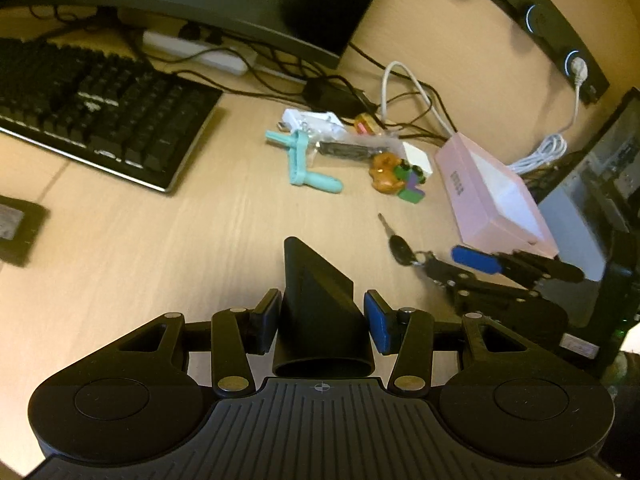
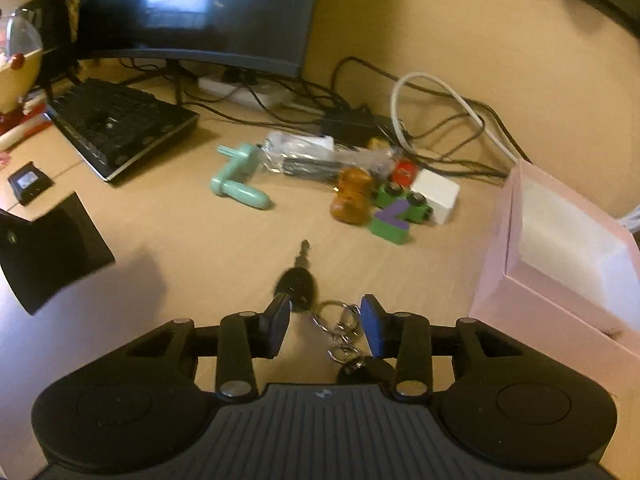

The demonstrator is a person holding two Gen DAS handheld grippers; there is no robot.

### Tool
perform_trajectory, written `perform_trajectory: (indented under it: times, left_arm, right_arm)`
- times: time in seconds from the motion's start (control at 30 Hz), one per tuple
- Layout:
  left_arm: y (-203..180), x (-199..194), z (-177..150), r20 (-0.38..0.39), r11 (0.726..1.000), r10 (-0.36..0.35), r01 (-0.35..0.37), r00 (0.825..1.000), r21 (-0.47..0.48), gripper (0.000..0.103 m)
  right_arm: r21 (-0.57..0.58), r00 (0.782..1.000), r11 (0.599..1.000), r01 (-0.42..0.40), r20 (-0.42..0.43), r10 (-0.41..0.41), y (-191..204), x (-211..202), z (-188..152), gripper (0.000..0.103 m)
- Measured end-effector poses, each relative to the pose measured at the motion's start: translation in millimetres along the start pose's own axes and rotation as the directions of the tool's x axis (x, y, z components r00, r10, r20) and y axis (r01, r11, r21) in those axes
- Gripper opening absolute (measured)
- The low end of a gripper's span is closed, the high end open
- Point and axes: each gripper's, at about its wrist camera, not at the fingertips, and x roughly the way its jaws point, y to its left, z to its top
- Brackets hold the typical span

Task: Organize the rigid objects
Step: 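Lift the black cone with the left tool while the right tool grasps the key fob keyring, then carry the black cone with the left tool while the right tool carries the keys toward the pink box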

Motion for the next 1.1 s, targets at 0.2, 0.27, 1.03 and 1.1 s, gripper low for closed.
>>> perform_trajectory:
  times: [0.2, 0.27, 1.03, 1.1]
  left_arm:
    - [0, -3, -7, -0.007, 0.998, 0.035, -0.035, 0.999, -0.048, 0.050]
    - [-7, -3, -9, -0.010, 0.999, 0.040, -0.040, 0.999, -0.033, 0.050]
    - [-66, -8, -7, -0.011, 0.995, -0.053, 0.054, 0.999, 0.084, 0.050]
    - [-67, -11, -7, -0.003, 0.995, -0.046, 0.046, 0.999, 0.086, 0.050]
  right_arm:
    - [0.065, 0.999, 0.997, -0.043, -0.023, 0.045, -21, 11, -12, 0.039]
    - [0.030, 0.996, 0.996, -0.078, -0.028, 0.079, -18, 20, -14, 0.039]
    - [0.004, 0.999, 1.000, -0.002, 0.054, 0.002, -34, -52, -9, 0.006]
    - [-0.054, 0.999, 0.999, -0.008, 0.053, 0.011, -22, -40, -13, 0.006]
